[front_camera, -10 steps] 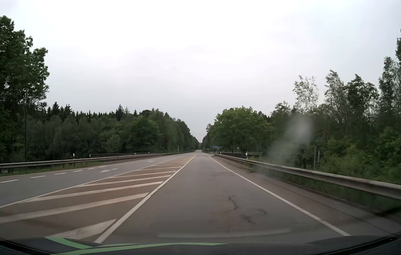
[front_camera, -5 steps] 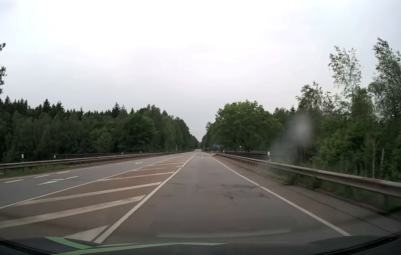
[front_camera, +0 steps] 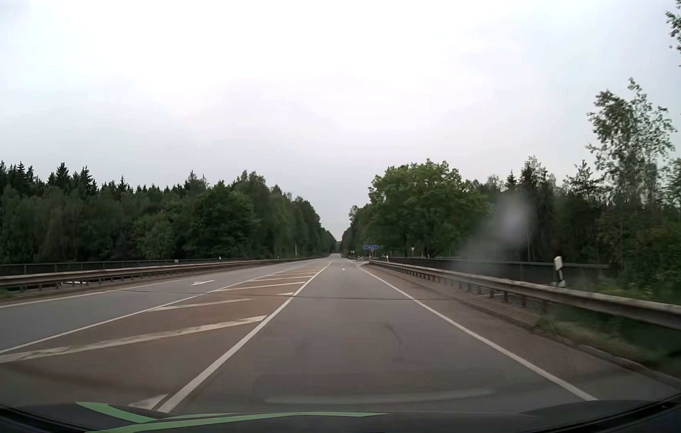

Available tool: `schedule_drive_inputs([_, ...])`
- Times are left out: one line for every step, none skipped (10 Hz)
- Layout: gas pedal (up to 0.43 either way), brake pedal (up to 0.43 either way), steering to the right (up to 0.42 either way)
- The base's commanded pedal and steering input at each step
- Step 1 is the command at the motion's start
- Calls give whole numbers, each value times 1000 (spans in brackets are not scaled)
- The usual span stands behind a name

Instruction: Follow the waypoints while adhering to traffic rules and regulations

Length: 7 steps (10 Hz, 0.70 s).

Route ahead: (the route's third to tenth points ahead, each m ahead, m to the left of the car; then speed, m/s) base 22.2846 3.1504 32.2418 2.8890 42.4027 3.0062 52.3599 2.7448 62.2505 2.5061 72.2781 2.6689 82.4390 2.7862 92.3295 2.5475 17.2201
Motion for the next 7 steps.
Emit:
schedule_drive_inputs([47, 0, 0])
schedule_drive_inputs([39, 0, 0])
schedule_drive_inputs([39, 0, 0])
schedule_drive_inputs([39, 0, 0])
schedule_drive_inputs([39, 0, 0])
schedule_drive_inputs([39, 0, 0])
schedule_drive_inputs([39, 0, 0])
